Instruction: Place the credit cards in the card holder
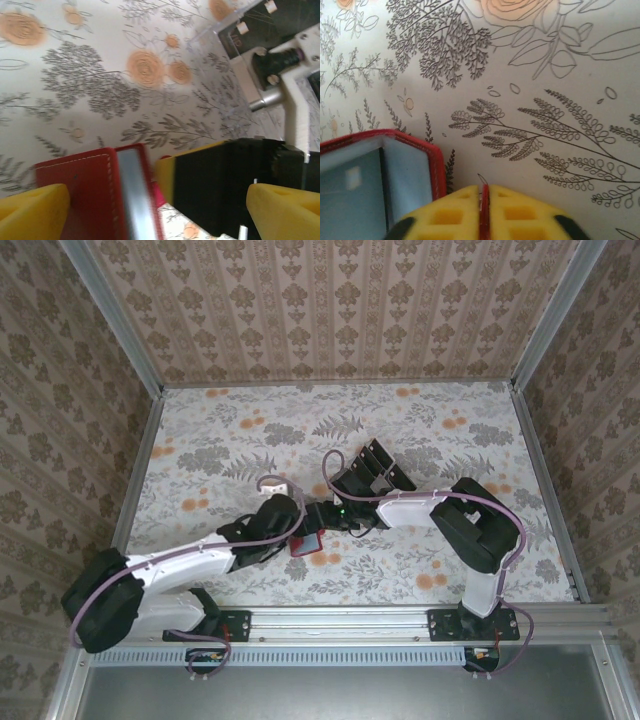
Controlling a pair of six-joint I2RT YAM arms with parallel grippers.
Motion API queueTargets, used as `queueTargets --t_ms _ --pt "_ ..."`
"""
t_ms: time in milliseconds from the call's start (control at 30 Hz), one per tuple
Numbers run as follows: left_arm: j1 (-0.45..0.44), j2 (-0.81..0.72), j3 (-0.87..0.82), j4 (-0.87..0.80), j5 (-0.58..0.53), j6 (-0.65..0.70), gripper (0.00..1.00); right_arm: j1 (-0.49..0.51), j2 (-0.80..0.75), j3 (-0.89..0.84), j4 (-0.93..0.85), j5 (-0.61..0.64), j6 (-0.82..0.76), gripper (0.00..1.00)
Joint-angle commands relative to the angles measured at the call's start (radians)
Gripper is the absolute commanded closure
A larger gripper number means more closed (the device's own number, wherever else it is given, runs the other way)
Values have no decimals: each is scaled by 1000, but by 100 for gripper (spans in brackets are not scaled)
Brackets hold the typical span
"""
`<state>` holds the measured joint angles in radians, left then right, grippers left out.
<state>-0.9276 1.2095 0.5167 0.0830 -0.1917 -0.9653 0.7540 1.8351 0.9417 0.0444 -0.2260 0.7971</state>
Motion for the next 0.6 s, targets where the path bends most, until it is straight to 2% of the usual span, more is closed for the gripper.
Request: queueTargets --t_ms 0,67,167,567 --pt "-27 55 32 64 -21 -27 0 -24 -70 -37 -42 20 1 66" --pt "-40 91 35 92 -24 -35 0 -38 -119 -58 -58 37 -6 61" --pt "-57 133 36 113 -35 -45 0 -60 -179 -93 -78 51 -7 59" --pt "-83 198 -18 122 -123 -121 0 -75 -383 -184 -133 82 11 61"
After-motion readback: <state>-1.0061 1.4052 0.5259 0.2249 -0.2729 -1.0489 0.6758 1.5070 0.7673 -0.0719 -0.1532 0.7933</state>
